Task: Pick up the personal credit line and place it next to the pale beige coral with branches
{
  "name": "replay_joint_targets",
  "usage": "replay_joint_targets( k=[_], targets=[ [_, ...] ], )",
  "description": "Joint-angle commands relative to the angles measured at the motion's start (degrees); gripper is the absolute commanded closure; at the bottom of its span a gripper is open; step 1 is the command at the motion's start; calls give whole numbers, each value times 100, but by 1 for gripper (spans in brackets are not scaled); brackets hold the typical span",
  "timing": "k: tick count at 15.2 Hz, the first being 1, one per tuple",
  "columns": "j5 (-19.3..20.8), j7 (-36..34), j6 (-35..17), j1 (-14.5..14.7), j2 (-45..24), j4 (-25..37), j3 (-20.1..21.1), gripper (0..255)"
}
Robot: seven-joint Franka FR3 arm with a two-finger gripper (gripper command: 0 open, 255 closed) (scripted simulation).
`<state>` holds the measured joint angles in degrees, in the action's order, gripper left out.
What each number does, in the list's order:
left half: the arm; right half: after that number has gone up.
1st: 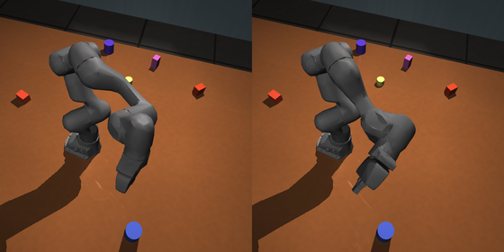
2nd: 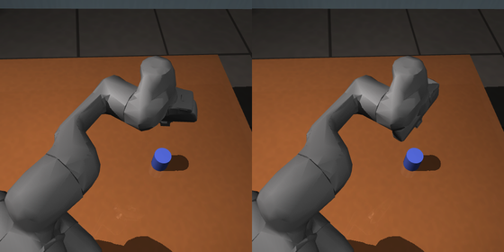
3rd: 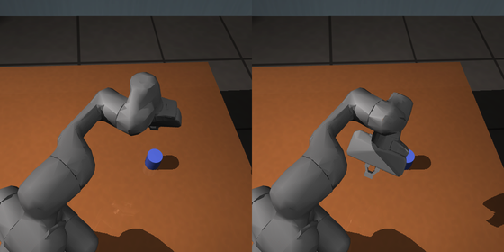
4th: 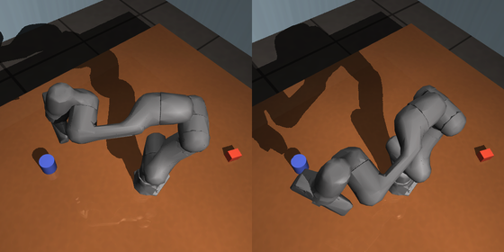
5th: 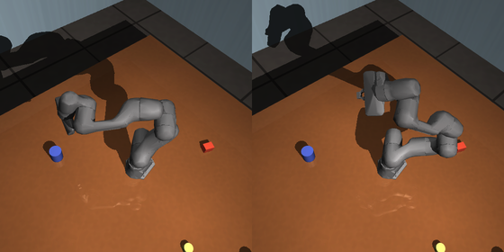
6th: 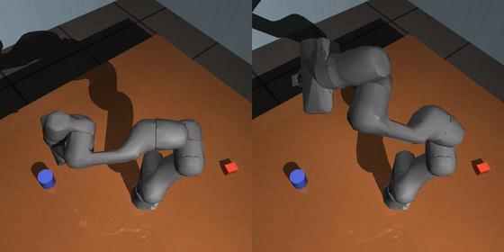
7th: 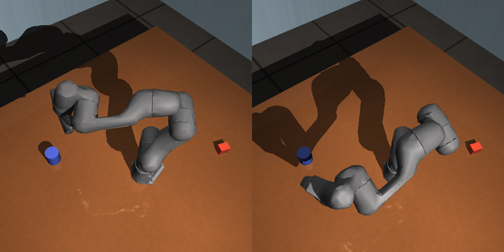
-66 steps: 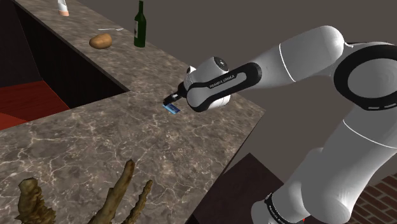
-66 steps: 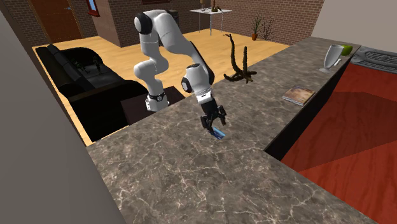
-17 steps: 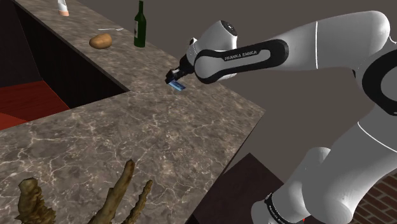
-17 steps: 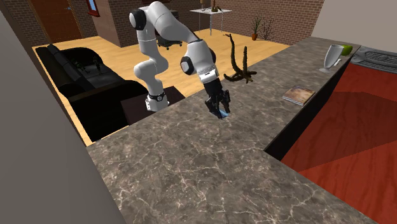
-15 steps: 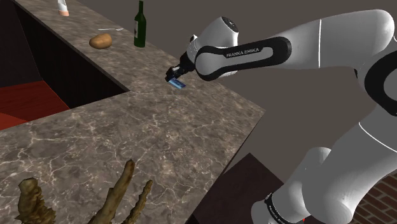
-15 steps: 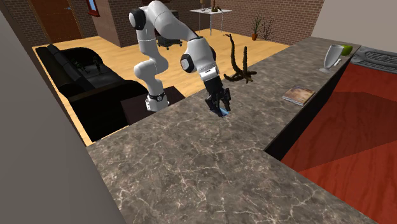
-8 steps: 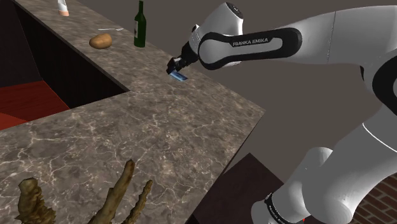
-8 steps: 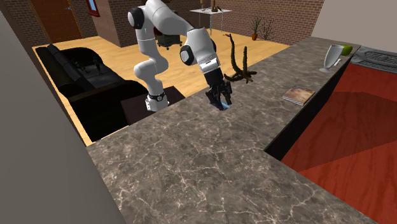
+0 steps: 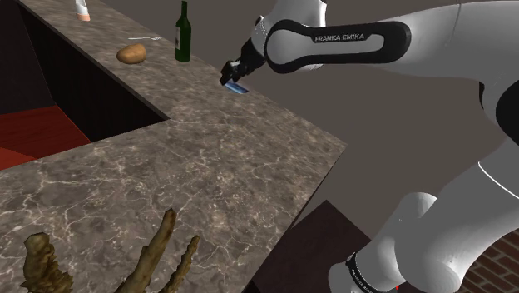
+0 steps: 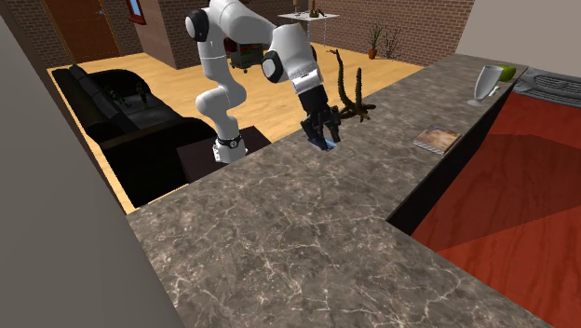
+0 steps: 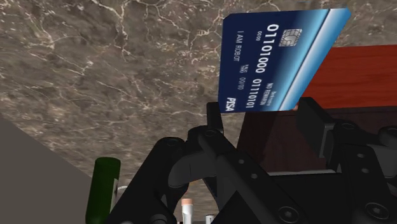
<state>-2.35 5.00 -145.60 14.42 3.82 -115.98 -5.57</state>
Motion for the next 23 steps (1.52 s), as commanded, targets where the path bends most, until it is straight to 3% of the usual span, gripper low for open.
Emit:
replay_joint_targets(
  k=[1, 23],
  targets=[
    [24, -30, 152, 2, 42, 108, 7, 255],
    [77, -102, 1851, -4, 44, 1806, 10, 255]
  ],
)
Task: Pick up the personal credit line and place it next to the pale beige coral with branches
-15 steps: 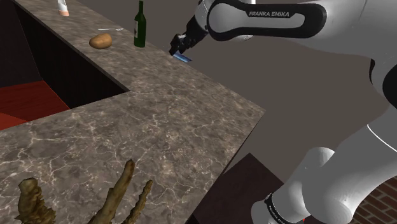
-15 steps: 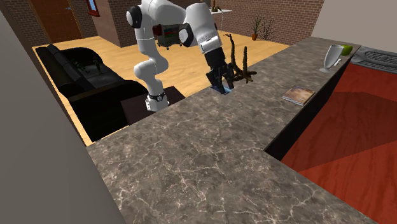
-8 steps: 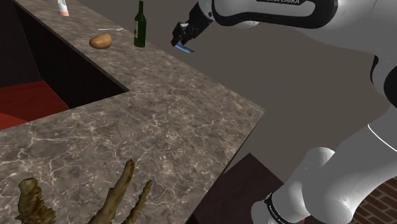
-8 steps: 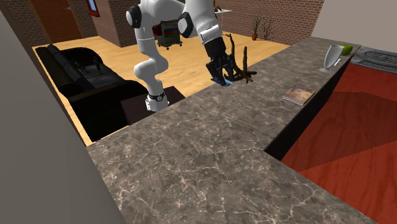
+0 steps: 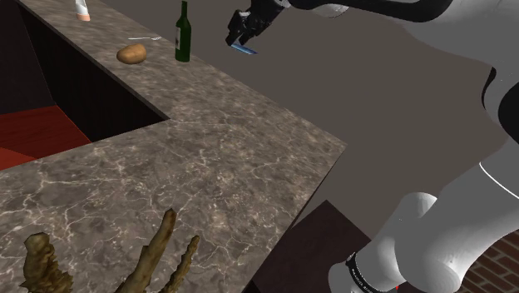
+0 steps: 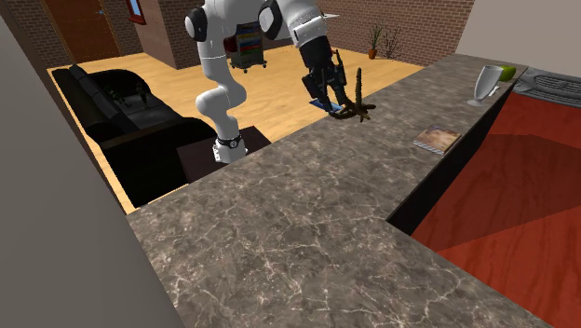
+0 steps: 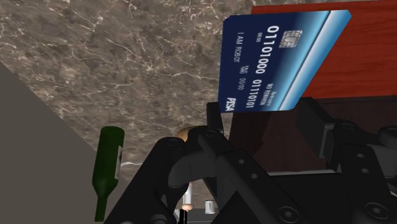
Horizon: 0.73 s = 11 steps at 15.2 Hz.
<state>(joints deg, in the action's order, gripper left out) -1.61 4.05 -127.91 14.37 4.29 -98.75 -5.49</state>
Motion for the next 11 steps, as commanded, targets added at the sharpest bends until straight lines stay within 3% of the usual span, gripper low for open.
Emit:
replay_joint_targets(
  k=[1, 11],
  targets=[
    [3, -8, 163, 1, -18, 178, 1, 255],
    [-16, -15, 997, -5, -256, 1249, -10, 255]
  ],
)
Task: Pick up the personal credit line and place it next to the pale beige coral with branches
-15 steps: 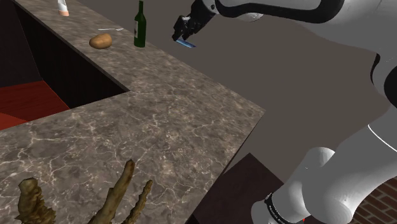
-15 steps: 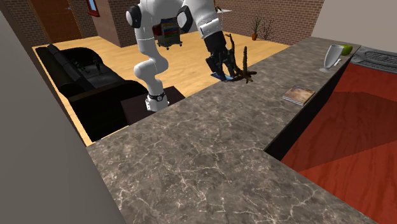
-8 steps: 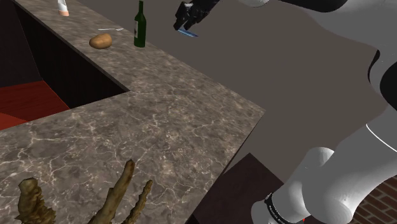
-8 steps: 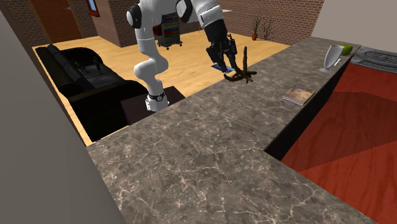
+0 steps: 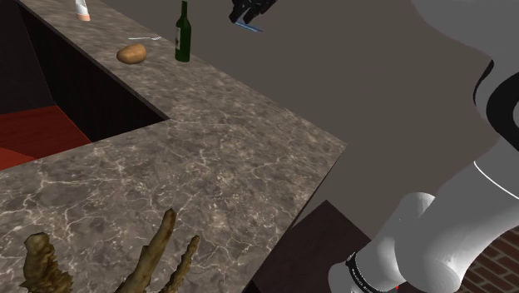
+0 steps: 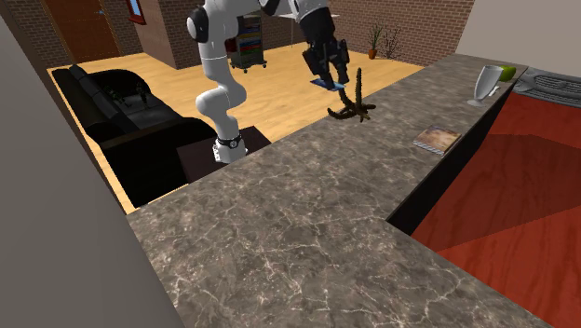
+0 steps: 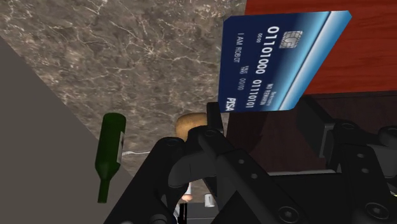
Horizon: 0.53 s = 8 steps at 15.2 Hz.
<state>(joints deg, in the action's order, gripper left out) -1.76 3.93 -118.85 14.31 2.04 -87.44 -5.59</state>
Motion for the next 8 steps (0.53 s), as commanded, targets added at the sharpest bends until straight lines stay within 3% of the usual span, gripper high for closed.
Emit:
replay_joint_targets(
  k=[1, 5, 8],
  targets=[
    [-4, -3, 178, -1, -65, 239, -2, 255],
    [-21, -3, 530, -8, -217, 741, -10, 255],
    [219, -366, 426, 154, 321, 106, 171, 255]
  ],
)
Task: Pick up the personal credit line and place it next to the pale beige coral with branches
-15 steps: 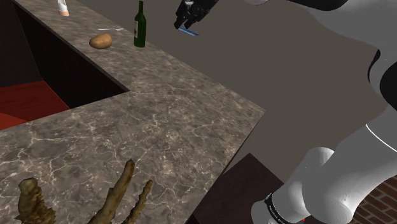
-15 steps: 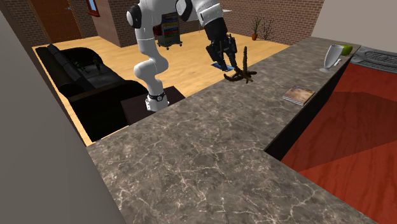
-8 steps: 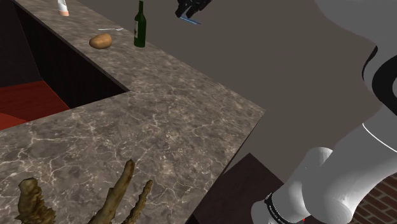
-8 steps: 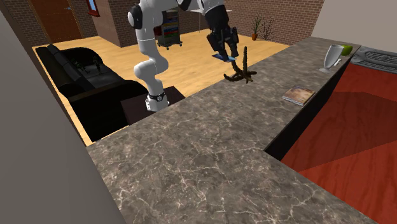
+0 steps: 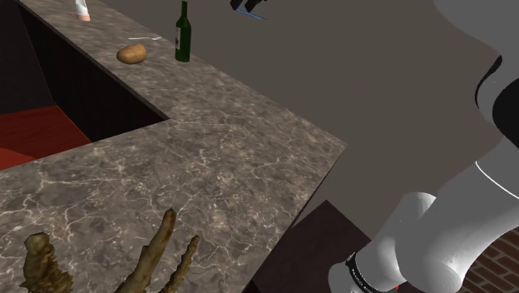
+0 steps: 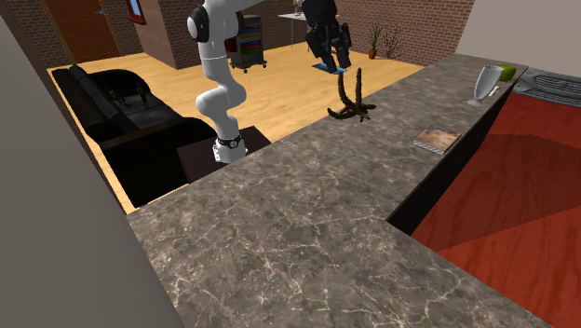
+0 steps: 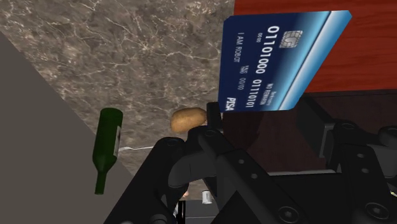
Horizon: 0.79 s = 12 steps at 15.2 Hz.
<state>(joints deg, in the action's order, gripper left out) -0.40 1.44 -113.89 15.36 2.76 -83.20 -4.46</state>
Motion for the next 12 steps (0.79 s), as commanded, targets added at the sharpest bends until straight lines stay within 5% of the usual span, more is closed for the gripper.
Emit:
replay_joint_targets(
  k=[1, 12],
  targets=[
    [155, -241, -89, 97, 414, -504, 123, 255],
    [651, -1595, 36, 450, 1852, -1905, 1029, 255]
  ],
)
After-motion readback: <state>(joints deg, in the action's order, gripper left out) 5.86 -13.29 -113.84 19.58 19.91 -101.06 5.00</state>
